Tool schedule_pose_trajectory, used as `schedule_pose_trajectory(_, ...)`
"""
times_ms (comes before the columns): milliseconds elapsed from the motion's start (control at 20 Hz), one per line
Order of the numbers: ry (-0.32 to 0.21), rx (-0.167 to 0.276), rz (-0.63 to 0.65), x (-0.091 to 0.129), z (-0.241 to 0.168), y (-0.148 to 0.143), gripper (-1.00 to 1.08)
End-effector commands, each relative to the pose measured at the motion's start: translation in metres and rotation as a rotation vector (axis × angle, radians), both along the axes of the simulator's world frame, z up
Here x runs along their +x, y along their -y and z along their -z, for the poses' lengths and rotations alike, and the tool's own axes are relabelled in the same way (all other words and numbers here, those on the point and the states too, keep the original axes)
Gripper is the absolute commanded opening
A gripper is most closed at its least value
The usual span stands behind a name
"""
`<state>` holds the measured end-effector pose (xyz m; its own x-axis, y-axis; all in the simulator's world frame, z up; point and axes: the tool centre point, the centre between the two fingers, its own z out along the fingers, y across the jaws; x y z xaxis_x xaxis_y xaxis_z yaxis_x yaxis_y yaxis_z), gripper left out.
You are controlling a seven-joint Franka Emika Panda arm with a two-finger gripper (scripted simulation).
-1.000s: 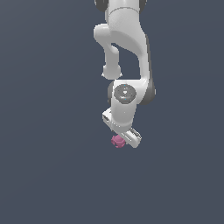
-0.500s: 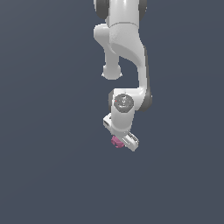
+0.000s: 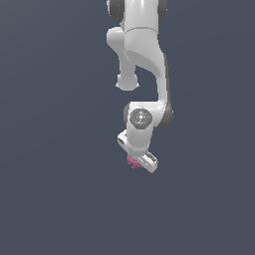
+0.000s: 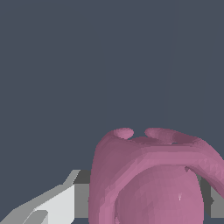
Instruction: Pick up the object and move it to a goal position.
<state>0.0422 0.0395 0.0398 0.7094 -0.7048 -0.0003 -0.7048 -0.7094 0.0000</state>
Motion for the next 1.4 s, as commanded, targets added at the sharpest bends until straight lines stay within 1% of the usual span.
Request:
schedule_pose_trajectory(0,0.000,0.000,0.000,0.000,0.000,0.000,-1.00)
schedule_pose_trajectory(350,0.000,0.000,0.000,-0.001,-0.004,0.001,-1.00)
schedule_pose_trajectory(700,0.000,0.000,0.000,-0.007,-0.032,0.006,-1.00)
schedule_pose_trajectory(950,0.000,0.001,0.001,-0.014,-0.070,0.014,-1.00)
schedule_pose_trajectory(1350,0.000,0.001,0.001,-0.030,-0.155,0.031,-1.00)
